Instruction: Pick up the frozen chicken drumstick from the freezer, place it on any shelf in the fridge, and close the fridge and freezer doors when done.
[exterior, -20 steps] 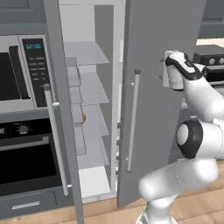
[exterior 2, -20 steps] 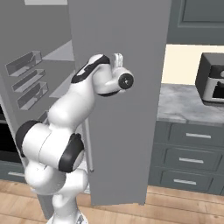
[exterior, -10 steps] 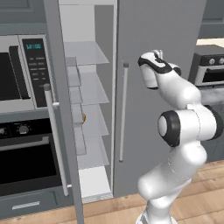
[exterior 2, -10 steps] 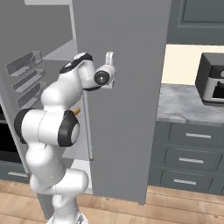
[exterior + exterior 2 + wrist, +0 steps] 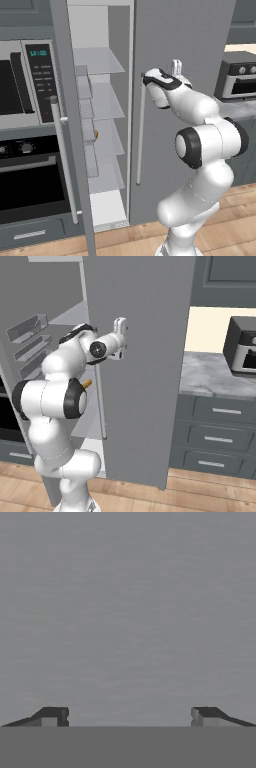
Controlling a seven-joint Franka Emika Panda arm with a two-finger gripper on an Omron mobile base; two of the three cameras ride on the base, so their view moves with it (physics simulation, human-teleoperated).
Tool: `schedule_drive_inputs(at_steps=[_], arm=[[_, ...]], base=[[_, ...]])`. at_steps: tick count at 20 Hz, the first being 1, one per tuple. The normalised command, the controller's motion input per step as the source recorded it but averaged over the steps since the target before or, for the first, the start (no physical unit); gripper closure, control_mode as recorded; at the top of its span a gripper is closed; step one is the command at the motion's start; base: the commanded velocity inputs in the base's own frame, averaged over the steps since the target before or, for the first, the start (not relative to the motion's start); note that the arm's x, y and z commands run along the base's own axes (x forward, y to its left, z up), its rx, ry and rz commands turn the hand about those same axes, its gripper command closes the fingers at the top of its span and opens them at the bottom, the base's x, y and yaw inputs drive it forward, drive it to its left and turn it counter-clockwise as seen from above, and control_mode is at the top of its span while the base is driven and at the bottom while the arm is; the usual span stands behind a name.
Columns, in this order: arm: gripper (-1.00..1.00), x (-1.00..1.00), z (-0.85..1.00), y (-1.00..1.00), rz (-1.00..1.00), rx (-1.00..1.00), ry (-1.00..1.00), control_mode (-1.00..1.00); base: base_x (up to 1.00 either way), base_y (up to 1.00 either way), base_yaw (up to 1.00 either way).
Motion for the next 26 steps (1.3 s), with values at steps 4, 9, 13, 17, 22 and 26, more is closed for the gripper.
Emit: schedule_drive_inputs(at_steps=[4,9,13,17,22,26], arm=[[-1.0,-1.0,0.3,0.0,-0.05,0.0,-0.06,-1.0],[-1.0,-1.0,0.9,0.0,-0.05,0.0,-0.01,-1.0],[-1.0,-0.97,0.79,0.25,-0.11,-0.07,0.06,-1.0],[-1.0,-0.7,0.85,0.72,-0.13,-0.27,0.26,-1.0],[-1.0,-0.18,0.37,0.5,-0.05,-0.17,0.19,-1.0],[-1.0,-0.24,0.72,0.29,-0.08,-0.07,0.11,-1.0]], base=[[0.0,0.0,0.0],[0.0,0.0,0.0],[0.0,0.0,0.0],[0.0,0.0,0.0],[0.0,0.0,0.0],[0.0,0.0,0.0]])
